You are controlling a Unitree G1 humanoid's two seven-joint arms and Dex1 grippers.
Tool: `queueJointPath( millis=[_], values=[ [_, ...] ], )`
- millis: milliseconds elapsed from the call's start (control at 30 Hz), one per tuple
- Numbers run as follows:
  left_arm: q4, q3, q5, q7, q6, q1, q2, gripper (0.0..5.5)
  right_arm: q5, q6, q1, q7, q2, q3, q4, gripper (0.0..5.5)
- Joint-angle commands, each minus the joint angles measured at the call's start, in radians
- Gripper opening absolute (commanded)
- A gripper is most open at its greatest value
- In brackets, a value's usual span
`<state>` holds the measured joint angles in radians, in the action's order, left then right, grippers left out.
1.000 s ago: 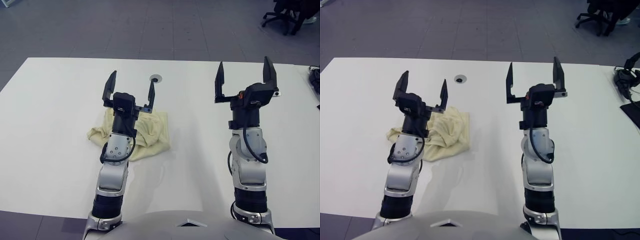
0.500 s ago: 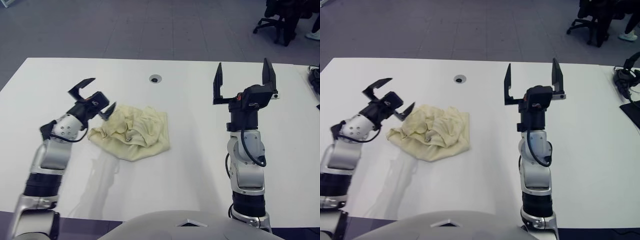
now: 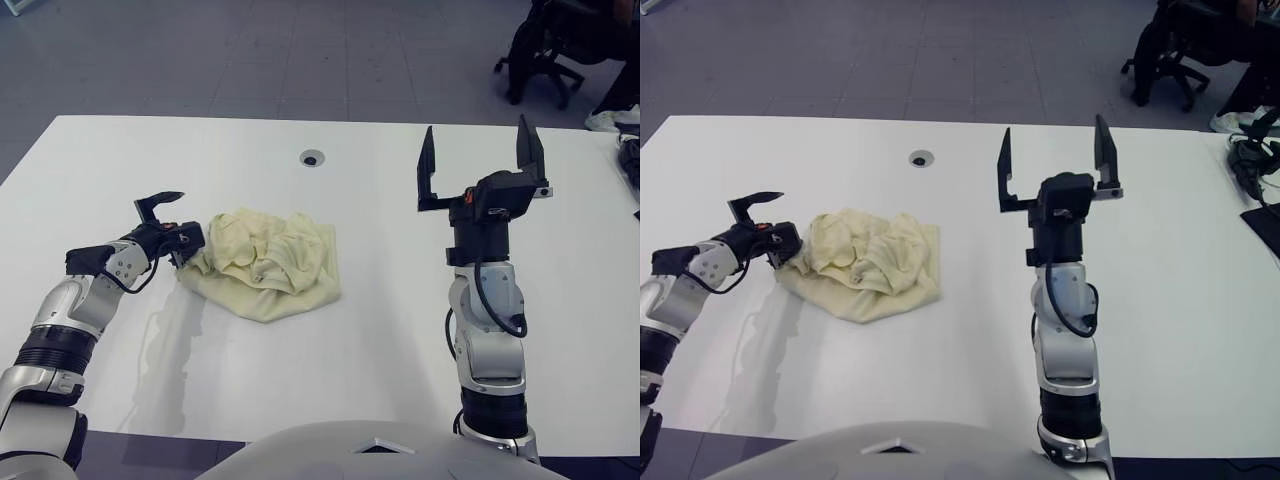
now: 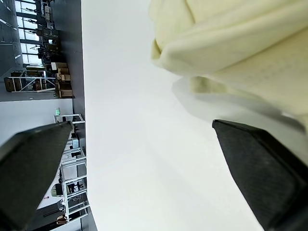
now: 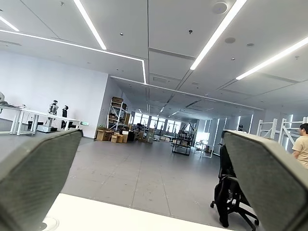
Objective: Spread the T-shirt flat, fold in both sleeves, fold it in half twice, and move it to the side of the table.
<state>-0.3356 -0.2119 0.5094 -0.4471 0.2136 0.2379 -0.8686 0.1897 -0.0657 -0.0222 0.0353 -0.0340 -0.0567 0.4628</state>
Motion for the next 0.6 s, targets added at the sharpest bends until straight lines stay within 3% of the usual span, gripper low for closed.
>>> queueJointPath(
  millis=[33,367,600],
  values=[
    [0.062,-0.083,-0.02,-0.094,0.003,-0.118,0.053,5.4,0.012,0.005,0.009,0.0,0.0,-0.011,0.015,5.36],
    [0.392,-0.136,-0.102,-0.175,-0.12,-0.287,0.105,5.4,0.043,-0.003,0.0,-0.004,-0.008,-0.031,-0.004,5.36],
    [0.495,-0.21,-0.111,-0.198,-0.189,-0.326,0.174,5.4,0.058,-0.008,-0.006,-0.002,-0.005,-0.042,-0.013,5.36]
  ],
)
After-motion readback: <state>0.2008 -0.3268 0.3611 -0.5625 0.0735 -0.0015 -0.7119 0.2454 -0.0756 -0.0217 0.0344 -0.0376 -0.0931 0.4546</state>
